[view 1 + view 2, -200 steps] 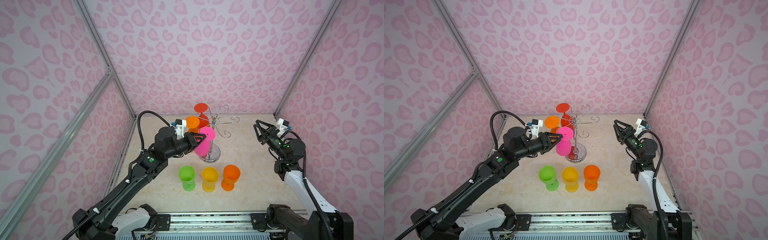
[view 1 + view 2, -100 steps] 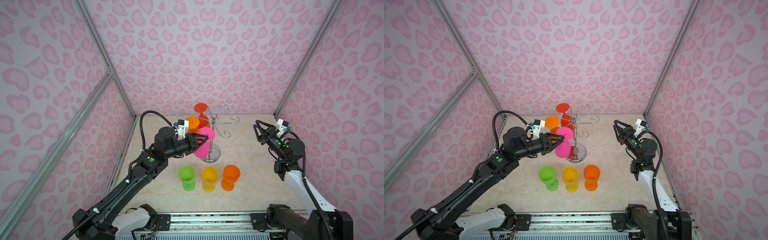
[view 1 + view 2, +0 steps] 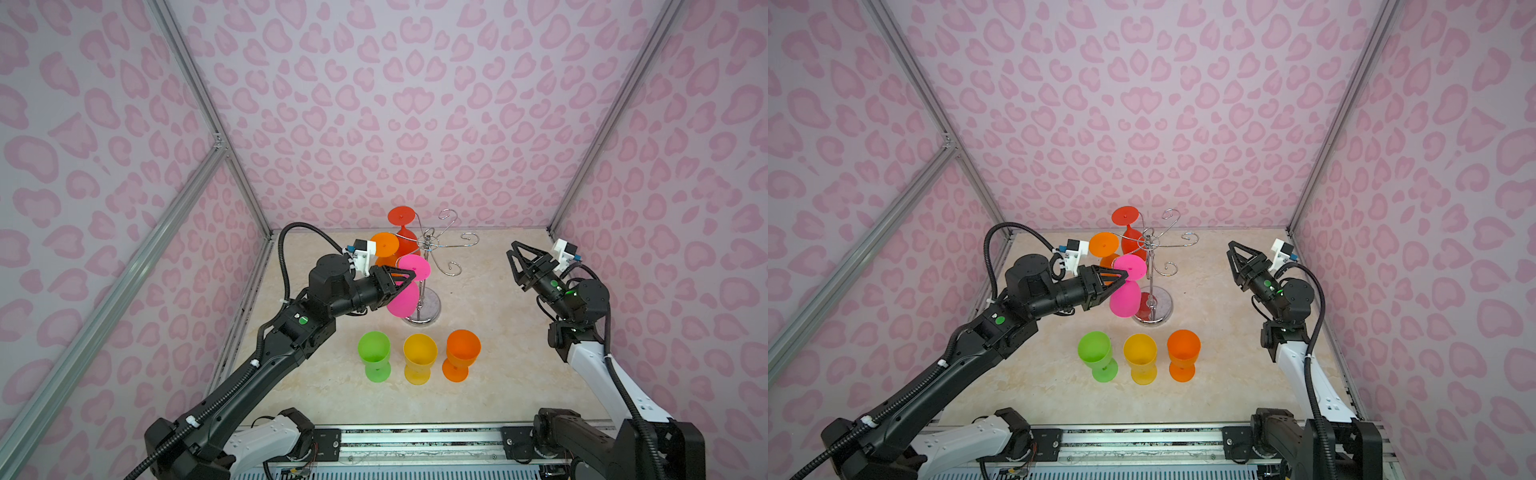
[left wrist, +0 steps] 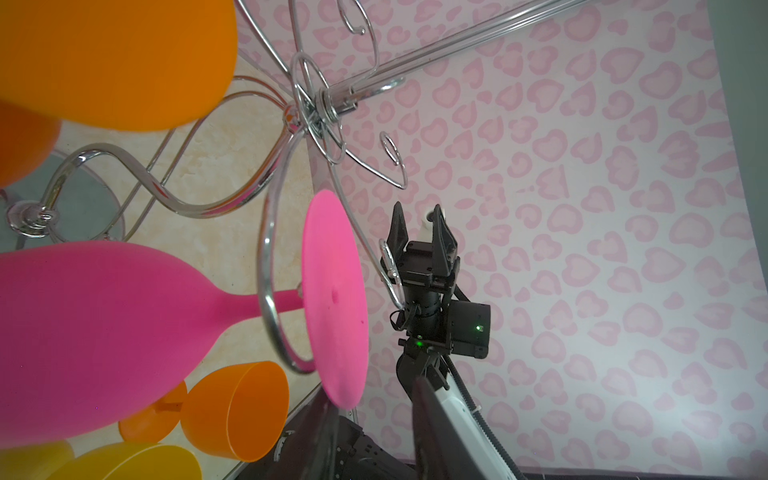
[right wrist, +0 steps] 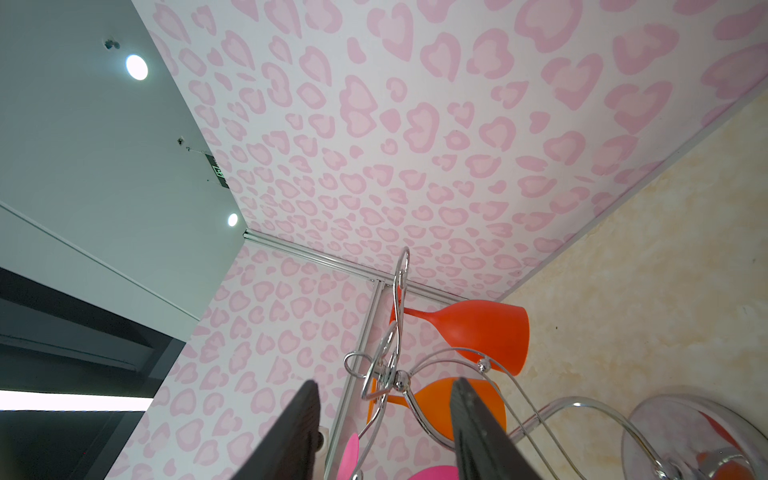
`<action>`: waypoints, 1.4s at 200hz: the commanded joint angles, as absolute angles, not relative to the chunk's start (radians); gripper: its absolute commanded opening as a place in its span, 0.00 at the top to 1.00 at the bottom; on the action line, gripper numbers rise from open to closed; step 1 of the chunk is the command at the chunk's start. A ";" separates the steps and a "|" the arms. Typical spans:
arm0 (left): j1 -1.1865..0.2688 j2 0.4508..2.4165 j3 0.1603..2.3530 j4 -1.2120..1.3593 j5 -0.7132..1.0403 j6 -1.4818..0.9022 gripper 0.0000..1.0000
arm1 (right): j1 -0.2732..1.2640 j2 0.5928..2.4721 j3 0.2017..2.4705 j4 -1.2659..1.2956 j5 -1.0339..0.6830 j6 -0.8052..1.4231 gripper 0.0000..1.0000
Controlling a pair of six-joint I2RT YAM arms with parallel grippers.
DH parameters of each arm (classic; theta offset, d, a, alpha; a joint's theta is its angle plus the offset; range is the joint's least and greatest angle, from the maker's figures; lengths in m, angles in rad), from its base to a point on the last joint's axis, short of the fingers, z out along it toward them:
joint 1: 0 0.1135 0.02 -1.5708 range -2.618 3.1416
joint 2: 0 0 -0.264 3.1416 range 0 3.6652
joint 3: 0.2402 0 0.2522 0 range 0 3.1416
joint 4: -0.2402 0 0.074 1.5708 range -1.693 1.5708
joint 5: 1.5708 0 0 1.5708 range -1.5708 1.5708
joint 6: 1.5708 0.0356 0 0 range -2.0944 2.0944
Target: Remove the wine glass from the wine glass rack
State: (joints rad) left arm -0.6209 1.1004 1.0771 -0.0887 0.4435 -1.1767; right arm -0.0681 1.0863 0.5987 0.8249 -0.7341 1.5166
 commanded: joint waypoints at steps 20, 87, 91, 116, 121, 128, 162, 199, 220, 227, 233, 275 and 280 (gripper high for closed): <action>-0.611 1.085 1.066 -0.058 0.409 -1.189 0.69 | -0.076 1.089 0.584 0.890 -0.746 1.530 0.48; -0.603 1.086 1.058 -0.045 0.394 -1.202 0.70 | -0.093 1.082 0.568 0.907 -0.752 1.542 0.49; -0.603 1.086 1.057 -0.042 0.395 -1.204 0.70 | -0.094 1.081 0.566 0.908 -0.752 1.543 0.49; -0.602 1.096 1.061 -0.028 0.418 -1.212 0.70 | -0.098 1.081 0.563 0.908 -0.754 1.545 0.49; -0.603 1.097 1.063 -0.027 0.422 -1.212 0.70 | -0.098 1.081 0.563 0.908 -0.753 1.545 0.49; -0.603 1.098 1.065 -0.025 0.429 -1.212 0.70 | -0.098 1.083 0.564 0.910 -0.753 1.545 0.48; -0.603 1.095 1.069 -0.021 0.442 -1.216 0.69 | -0.098 1.089 0.561 0.916 -0.752 1.548 0.49; -0.603 1.093 1.075 -0.012 0.457 -1.219 0.69 | -0.098 1.091 0.561 0.917 -0.752 1.549 0.48; -0.603 1.095 1.078 -0.015 0.459 -1.218 0.69 | -0.098 1.089 0.560 0.917 -0.752 1.551 0.49; -0.603 1.094 1.077 -0.013 0.456 -1.219 0.69 | -0.098 1.089 0.560 0.915 -0.752 1.551 0.48; -0.603 1.094 1.077 -0.011 0.456 -1.220 0.69 | -0.098 1.088 0.560 0.915 -0.752 1.551 0.49; -0.601 1.098 1.077 -0.013 0.444 -1.225 0.69 | -0.098 1.086 0.561 0.916 -0.752 1.552 0.48; -0.602 1.100 1.077 -0.017 0.442 -1.225 0.69 | -0.098 1.086 0.561 0.914 -0.752 1.552 0.48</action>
State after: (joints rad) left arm -0.6033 1.0958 1.0664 -0.0521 0.4477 -1.2221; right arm -0.0982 1.0882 0.5648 0.8772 -0.7422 1.5528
